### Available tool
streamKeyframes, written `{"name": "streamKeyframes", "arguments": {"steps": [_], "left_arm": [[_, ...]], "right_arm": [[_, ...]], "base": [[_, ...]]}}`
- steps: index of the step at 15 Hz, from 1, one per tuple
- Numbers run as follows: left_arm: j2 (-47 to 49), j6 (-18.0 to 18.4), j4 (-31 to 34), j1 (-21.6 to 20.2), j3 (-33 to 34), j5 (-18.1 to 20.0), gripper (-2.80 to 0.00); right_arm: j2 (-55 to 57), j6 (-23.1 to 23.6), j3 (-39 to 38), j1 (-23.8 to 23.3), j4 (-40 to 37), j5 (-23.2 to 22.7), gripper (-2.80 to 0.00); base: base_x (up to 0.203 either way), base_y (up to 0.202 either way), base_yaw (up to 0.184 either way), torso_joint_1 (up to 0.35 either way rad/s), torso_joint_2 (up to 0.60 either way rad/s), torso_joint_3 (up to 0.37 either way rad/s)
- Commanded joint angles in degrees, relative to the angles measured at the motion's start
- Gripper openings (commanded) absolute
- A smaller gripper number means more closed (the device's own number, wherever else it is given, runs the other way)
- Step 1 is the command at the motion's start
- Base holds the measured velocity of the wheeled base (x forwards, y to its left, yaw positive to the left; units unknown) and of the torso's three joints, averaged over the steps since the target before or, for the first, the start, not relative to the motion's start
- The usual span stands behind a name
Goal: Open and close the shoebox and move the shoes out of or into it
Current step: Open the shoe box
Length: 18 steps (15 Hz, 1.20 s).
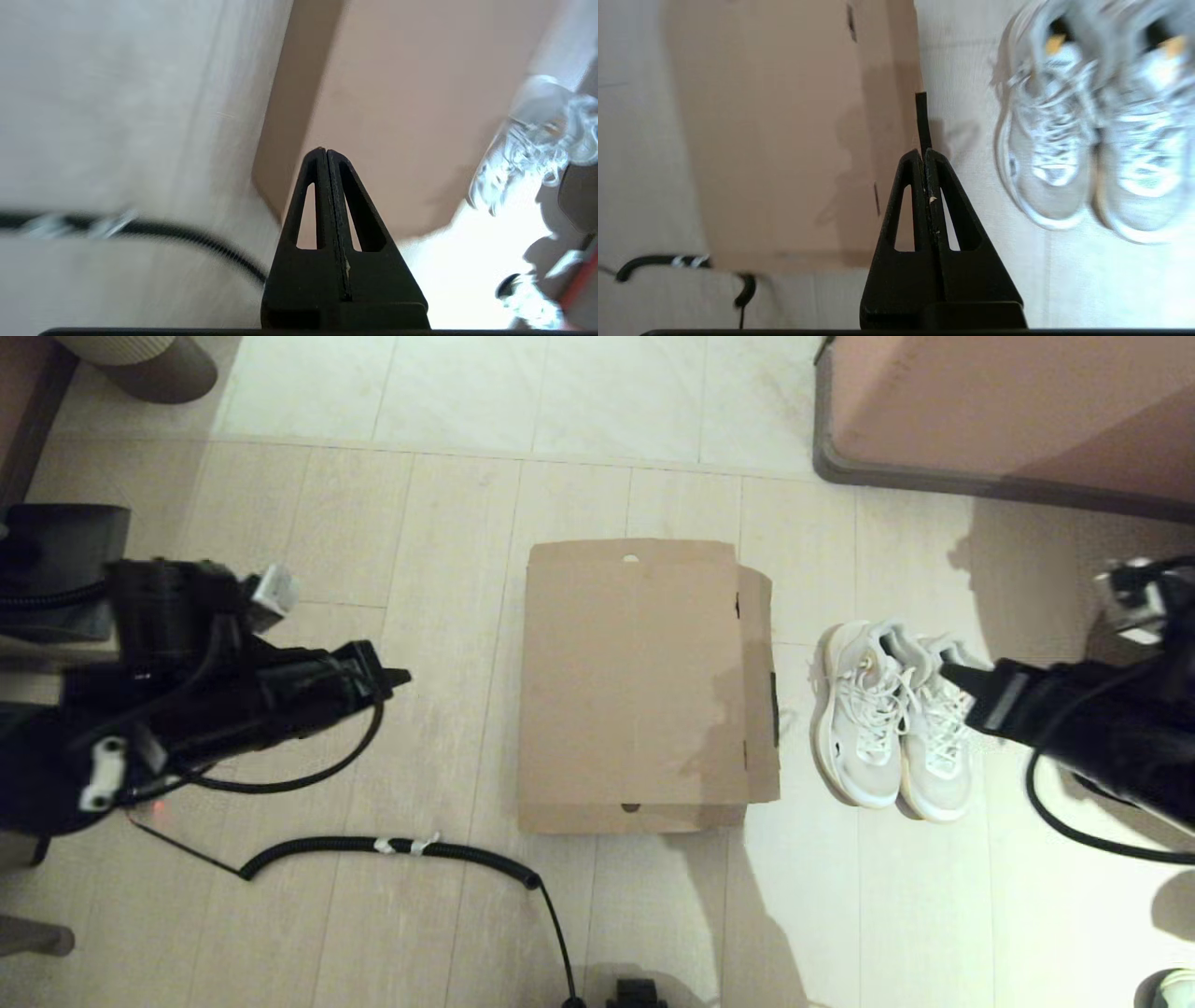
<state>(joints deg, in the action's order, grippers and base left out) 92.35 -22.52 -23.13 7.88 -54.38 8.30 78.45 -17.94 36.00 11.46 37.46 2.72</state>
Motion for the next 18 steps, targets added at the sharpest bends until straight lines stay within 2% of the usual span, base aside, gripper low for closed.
{"name": "streamKeyframes", "arguments": {"steps": [1,3,5,8,10,11,12,13,15,16,18], "left_arm": [[-20.81,2.08,3.25,-1.5,6.52,-2.56,-2.8],[-34.5,5.39,6.54,-5.96,14.0,-6.12,-2.8],[-46.83,8.57,8.85,-10.49,22.76,-7.97,-2.8],[-64.75,19.47,12.37,-13.3,37.53,-8.79,-2.8],[-73.57,26.24,16.01,-14.14,45.13,-8.86,-2.8],[-75.7,29.04,17.21,-14.44,48.96,-10.1,-2.8],[-76.18,30.62,17.88,-14.66,51.89,-13.01,-2.8],[-76.18,31.15,18.76,-14.78,53.61,-13.33,-2.8],[-76.18,31.06,20.63,-14.82,54.42,-6.24,-2.8],[-76.25,30.94,21.72,-14.63,54.79,-4.46,-2.8],[-76.26,31.05,21.91,-14.47,54.82,-4.61,-2.8]], "right_arm": [[-18.1,1.46,-4.68,-0.02,-2.45,0.09,-2.8],[-32.14,6.6,-10.97,-2.16,-8.51,0.98,-2.8],[-44.02,11.03,-18.54,-7.34,-13.6,2.0,-2.8],[-59.94,15.53,-25.76,-10.8,-23.75,2.98,-2.8],[-70.44,17.91,-28.48,-11.44,-32.46,3.28,-2.8],[-74.97,18.61,-29.41,-11.54,-35.44,3.4,-2.8],[-77.91,19.15,-30.24,-11.63,-37.87,3.81,-2.8],[-78.97,19.86,-31.09,-11.72,-40.42,4.28,-2.8],[-78.42,20.67,-31.73,-11.82,-42.89,2.73,-2.8],[-78.44,20.21,-32.07,-11.81,-43.08,1.44,-2.8],[-78.45,17.87,-33.55,-11.88,-43.26,-0.78,-2.8]], "base": [[0.0,0.0,0.0,0.0,0.0,0.0],[0.0,0.0,0.0,0.0,0.0,0.0],[0.0,0.0,0.0,0.0,0.0,0.0],[0.0,0.0,0.0,0.0,0.0,0.0],[0.0,0.0,0.0,0.0,0.0,0.0],[0.0,0.0,0.0,0.0,0.0,0.0],[0.0,0.0,0.0,0.0,0.0,0.0],[0.0,0.0,0.0,0.0,0.0,0.0],[0.0,0.0,0.0,0.0,0.0,0.0],[0.0,0.0,0.0,0.0,0.0,0.0],[0.0,0.0,0.0,0.0,0.0,0.0]]}}
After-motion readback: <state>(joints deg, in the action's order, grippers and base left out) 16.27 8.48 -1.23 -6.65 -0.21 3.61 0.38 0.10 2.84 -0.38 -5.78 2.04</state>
